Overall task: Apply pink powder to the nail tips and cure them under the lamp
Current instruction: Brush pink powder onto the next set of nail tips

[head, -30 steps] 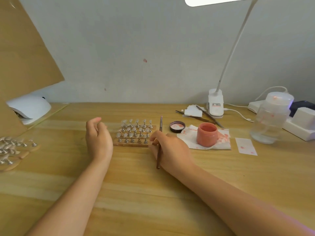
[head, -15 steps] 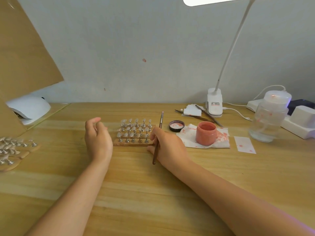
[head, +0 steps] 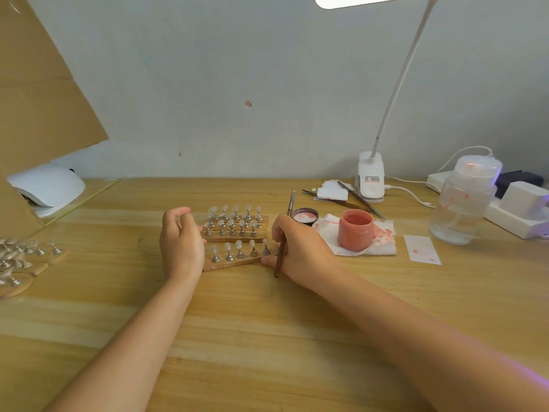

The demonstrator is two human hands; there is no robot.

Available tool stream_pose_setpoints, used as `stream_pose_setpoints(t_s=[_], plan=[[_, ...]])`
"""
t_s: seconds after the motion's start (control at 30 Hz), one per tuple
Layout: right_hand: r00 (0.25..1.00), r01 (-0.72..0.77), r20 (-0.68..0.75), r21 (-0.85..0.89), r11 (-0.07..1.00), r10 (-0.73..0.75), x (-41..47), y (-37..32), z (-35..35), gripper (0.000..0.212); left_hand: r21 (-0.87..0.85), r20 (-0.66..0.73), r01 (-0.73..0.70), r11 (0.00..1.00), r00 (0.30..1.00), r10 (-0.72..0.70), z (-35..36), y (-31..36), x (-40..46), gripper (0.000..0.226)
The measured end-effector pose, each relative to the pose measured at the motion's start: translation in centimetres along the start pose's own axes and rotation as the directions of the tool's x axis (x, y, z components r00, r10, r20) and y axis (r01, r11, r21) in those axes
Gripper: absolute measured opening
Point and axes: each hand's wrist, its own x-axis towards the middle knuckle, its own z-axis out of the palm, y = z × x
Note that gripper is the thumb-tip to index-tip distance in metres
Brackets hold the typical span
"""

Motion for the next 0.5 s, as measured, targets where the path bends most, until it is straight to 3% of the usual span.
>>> stream_pose_setpoints(t_s=[0.17,0.3,0.43,0.5], plan=[[0.998,0.042,0.041,0.002,0.999,-0.042,-0.6,-0.2,-0.5,0.033,-0.027,0.009,0.021,0.999,1.0,-0.021,0.0,0.2,-0.1,0.022],[0.992,0.122,0.014,-0.059,0.991,-0.122,-2.4,0.3,-1.4,0.044,-0.094,0.109,0.049,0.994,0.993,-0.038,-0.1,0.5,-0.1,0.024],[0.979,0.192,-0.043,-0.131,0.973,-0.199,-5.0,1.7,-3.7,0.05,-0.224,0.255,-0.049,0.973,0.961,0.107,0.0,1.5,-1.2,0.029],[0.974,0.213,-0.037,-0.185,0.959,-0.223,-6.5,2.7,-5.0,0.046,-0.272,0.346,-0.124,0.954,0.913,0.218,0.3,1.9,-2.1,0.025]])
